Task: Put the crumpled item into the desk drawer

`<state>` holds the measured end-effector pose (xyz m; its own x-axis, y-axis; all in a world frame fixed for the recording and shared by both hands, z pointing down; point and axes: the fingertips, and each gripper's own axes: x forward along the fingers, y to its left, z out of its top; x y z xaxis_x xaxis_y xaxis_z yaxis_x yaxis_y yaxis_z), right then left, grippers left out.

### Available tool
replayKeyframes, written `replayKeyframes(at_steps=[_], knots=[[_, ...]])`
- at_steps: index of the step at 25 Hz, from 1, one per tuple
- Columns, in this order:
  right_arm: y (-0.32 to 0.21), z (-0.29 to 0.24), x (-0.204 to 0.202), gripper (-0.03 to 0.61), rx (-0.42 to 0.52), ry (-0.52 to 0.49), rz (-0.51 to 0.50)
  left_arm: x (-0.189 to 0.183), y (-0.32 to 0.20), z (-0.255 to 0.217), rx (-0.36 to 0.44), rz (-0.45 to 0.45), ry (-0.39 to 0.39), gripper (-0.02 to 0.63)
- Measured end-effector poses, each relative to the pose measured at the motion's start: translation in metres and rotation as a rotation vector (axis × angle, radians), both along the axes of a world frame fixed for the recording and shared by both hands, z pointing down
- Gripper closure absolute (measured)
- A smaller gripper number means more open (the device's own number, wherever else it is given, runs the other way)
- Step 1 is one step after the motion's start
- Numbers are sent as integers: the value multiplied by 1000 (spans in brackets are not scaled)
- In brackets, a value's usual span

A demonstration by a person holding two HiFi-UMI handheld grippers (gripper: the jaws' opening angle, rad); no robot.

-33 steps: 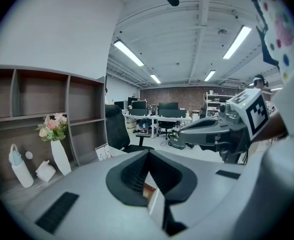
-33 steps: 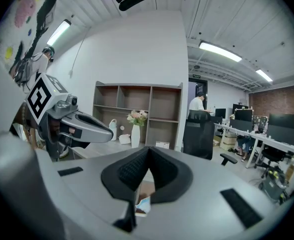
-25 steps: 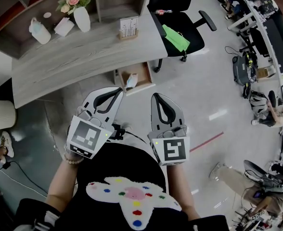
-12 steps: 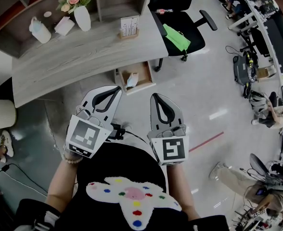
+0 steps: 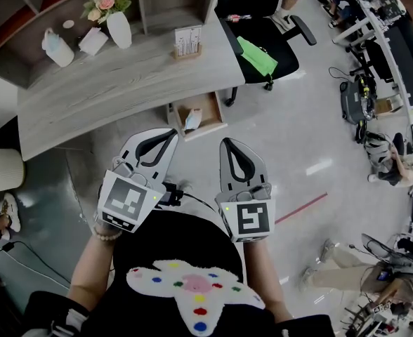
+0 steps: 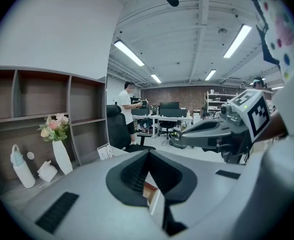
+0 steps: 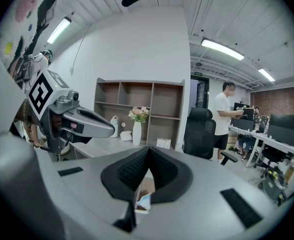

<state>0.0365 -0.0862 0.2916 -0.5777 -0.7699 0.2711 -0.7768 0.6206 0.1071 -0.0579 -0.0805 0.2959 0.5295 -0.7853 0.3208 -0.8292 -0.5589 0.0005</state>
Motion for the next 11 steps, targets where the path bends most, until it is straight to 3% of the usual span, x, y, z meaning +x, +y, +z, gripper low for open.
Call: replayKeyframes(at_steps=[11], knots=[[-4, 4, 3, 577, -11, 22, 11, -5, -4, 1, -2, -13, -2, 603]])
